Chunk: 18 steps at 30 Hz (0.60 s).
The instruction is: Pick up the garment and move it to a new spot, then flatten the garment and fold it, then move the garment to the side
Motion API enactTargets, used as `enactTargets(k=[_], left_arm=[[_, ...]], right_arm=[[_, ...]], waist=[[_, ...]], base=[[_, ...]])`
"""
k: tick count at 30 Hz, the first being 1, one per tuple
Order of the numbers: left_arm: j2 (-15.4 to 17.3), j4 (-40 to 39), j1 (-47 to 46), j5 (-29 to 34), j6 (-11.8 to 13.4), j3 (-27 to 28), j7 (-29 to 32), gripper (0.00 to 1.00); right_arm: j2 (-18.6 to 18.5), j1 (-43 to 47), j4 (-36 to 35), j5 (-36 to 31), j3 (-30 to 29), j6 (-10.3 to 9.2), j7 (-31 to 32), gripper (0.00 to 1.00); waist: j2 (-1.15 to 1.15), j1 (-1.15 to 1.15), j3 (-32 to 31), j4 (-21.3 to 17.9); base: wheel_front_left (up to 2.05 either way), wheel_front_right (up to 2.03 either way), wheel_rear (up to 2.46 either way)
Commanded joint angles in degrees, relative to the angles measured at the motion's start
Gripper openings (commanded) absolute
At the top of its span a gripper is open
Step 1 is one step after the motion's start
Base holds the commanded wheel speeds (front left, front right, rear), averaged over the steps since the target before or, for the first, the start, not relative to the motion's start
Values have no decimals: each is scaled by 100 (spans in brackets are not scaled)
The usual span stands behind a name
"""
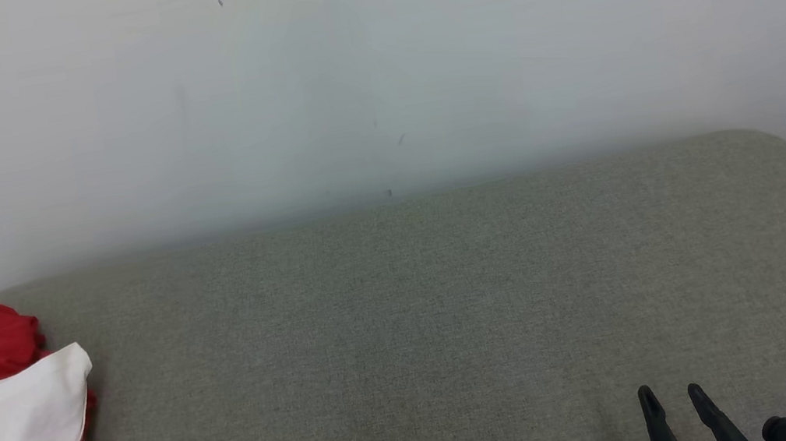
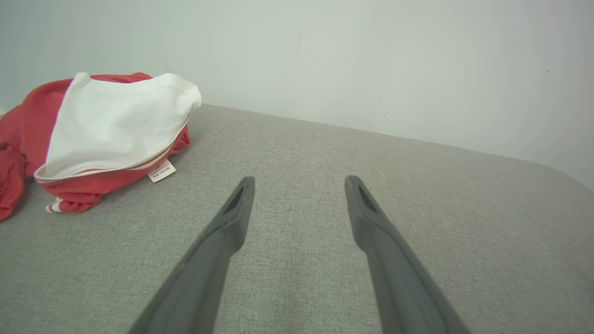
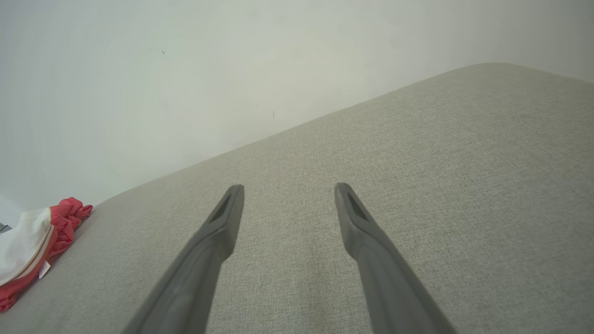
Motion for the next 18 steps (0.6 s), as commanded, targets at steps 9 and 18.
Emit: enactTargets(k=[9,18], left_arm=[[-58,61,53,592,-68,124,-121,100],[-117,139,65,1057,-104,190,-202,100]], right_arm=[[-15,76,-2,-435,102,-8,-170,100],[-16,105,28,-803,165,-9,-286,100]], waist=[[0,0,-57,11],[0,0,-125,24]], base=[[0,0,0],[0,0,0]])
